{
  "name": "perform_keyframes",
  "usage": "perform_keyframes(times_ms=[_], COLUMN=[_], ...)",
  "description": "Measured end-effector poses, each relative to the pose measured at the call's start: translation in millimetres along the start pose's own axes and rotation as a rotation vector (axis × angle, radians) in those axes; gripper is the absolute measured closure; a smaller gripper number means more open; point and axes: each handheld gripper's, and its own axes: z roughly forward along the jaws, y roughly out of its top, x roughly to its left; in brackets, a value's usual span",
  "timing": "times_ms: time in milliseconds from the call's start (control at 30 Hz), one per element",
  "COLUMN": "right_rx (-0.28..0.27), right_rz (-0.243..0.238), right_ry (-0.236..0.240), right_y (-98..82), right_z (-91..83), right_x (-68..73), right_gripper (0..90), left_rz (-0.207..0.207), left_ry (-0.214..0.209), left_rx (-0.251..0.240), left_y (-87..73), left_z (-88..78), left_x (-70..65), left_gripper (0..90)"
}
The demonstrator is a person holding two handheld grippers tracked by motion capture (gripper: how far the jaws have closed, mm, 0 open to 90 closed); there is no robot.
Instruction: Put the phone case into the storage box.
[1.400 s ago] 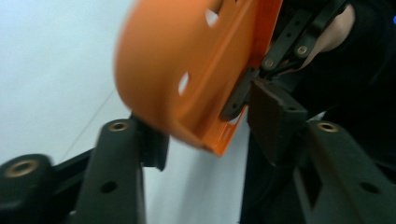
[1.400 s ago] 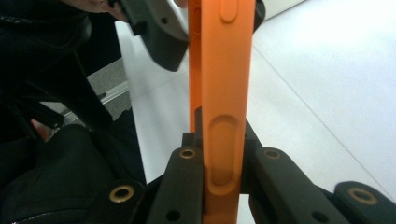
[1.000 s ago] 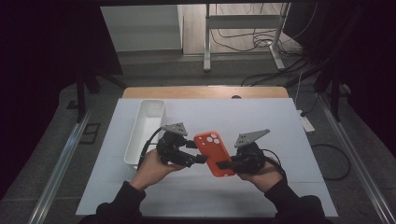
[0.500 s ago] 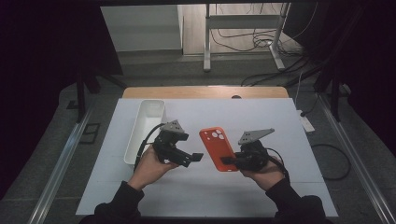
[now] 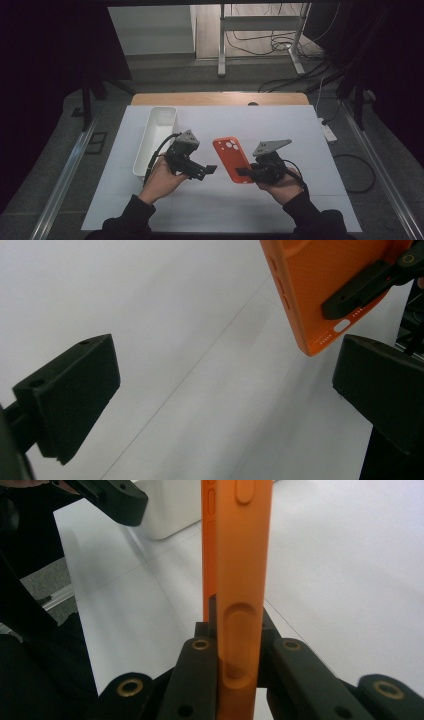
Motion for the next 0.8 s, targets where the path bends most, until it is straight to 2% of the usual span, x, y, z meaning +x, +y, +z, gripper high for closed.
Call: perform_keyframes(times_ms=[167, 233, 300, 333, 467, 667, 800], right_rx=[0.007, 0.012, 0.016, 0.016, 0.019, 0.021, 0.02], right_rz=[-0.016, -0.026, -0.035, -0.035, -0.042, -0.051, -0.059], right_ry=[0.002, 0.002, 0.002, 0.002, 0.0, -0.007, -0.007], right_y=[0.8, 1.1, 1.2, 1.2, 1.4, 1.9, 2.4], right_z=[3.5, 5.2, 6.9, 6.9, 8.2, 9.4, 10.6], right_x=[5.2, 7.4, 9.1, 9.1, 10.5, 13.3, 15.1], right_gripper=[84.2, 84.2, 84.2, 84.2, 84.2, 84.2, 84.2], left_rz=[-0.016, -0.013, -0.008, -0.004, -0.017, -0.042, -0.051], left_ry=[-0.015, -0.02, -0.036, -0.047, -0.094, -0.141, -0.155], left_rx=[0.004, 0.006, 0.005, 0.005, 0.012, 0.008, 0.012], left_y=[2.9, 3.4, 3.4, 3.4, 3.1, 3.7, 3.6], left_z=[1.3, 0.8, 0.2, -0.3, -2.0, -3.5, -3.9], left_x=[-4.1, -5.2, -5.5, -5.4, -4.2, -2.6, -1.8], left_gripper=[0.1, 4.4, 14.6, 14.6, 36.8, 55.9, 69.2])
